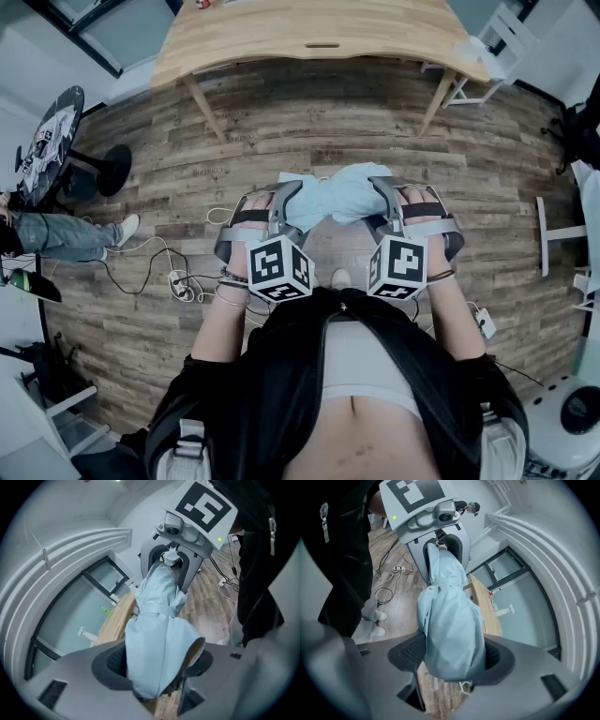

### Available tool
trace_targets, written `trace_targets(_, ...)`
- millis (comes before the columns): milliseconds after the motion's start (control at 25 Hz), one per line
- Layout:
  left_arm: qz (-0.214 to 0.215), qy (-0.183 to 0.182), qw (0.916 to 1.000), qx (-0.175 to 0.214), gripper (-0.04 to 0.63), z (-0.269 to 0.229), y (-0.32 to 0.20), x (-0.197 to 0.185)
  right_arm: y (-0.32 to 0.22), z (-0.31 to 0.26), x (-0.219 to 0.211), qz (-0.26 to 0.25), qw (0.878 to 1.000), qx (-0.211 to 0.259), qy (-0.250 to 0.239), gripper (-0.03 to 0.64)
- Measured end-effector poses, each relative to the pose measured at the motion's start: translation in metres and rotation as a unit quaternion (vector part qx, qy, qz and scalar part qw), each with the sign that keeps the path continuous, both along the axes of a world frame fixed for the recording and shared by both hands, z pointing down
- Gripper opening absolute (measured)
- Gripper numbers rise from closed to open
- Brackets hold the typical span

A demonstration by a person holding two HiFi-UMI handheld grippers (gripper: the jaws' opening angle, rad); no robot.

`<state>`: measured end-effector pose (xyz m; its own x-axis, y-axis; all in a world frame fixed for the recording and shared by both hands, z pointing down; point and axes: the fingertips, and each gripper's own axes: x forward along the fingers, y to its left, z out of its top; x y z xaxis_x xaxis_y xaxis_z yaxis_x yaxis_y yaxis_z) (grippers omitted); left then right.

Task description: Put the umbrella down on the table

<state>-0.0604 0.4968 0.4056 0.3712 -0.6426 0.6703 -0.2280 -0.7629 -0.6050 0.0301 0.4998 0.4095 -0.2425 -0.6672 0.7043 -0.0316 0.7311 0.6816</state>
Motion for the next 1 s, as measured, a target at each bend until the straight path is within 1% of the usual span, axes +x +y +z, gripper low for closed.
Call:
trace_targets(640, 0.001, 0.002, 1.0000, 0.009, 0.264, -0.006, 0.007, -0.005, 0.008, -0.007, -0.005, -0.004, 1.000, 0.009, 0.002, 0.316)
trace_targets(1000, 0.006, -0.001, 0.9999, 0.015, 0.264, -0.012, 0.002, 0.003, 0.004, -0.012, 0.002, -0.006, 1.000, 0.016, -0.004, 0.316)
